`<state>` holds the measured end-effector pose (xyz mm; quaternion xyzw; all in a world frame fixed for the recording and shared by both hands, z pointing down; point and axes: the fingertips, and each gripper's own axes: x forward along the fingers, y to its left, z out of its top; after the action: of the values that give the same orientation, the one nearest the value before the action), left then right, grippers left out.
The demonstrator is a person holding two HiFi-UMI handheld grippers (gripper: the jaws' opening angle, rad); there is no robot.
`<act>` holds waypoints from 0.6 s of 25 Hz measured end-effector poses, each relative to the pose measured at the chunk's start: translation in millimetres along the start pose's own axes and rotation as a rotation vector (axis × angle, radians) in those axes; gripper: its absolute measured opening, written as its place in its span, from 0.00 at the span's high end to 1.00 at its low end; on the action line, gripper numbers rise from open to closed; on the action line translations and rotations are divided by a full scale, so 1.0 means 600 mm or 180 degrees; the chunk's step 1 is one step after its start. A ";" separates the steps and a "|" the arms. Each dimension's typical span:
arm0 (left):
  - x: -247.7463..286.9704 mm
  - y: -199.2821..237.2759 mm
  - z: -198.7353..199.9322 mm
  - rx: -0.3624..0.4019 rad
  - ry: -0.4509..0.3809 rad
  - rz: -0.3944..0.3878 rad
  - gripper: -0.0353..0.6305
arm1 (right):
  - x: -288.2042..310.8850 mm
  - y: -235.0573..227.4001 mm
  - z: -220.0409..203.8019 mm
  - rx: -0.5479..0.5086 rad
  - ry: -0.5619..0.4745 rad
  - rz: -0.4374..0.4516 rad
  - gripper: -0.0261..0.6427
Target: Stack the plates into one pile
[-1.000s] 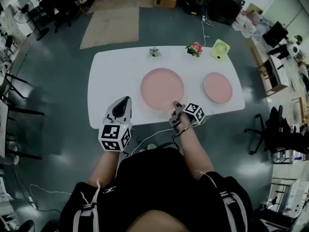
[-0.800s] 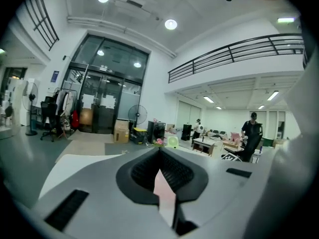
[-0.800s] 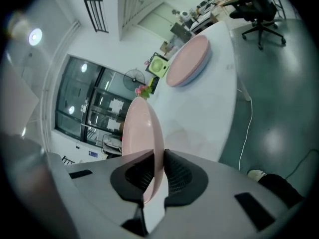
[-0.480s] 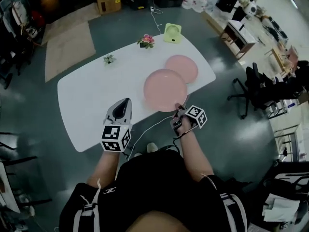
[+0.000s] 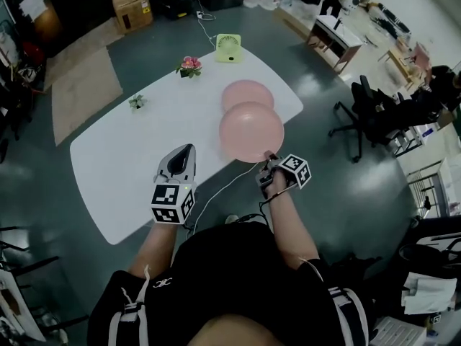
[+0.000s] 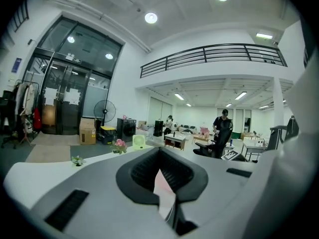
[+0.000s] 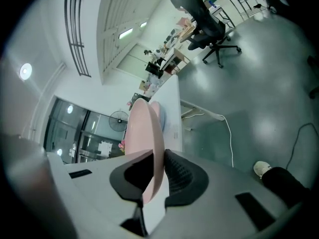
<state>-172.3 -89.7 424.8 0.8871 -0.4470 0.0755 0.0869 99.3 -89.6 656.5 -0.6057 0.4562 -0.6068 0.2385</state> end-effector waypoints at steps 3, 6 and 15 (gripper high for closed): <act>0.026 -0.003 0.002 0.0031 -0.0004 0.0029 0.93 | 0.028 0.006 0.033 0.0078 -0.0028 -0.0023 0.84; 0.046 -0.001 -0.001 0.0034 -0.0001 0.0098 0.93 | 0.068 0.013 0.068 0.0192 -0.0047 -0.0023 0.84; 0.070 0.023 0.006 0.0040 -0.0071 0.0463 0.93 | 0.203 0.028 0.152 0.0308 -0.0169 -0.0189 0.84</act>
<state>-158.3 -131.1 431.5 0.8536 -0.5107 0.0746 0.0705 163.4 -224.1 691.5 -0.6225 0.4017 -0.6186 0.2615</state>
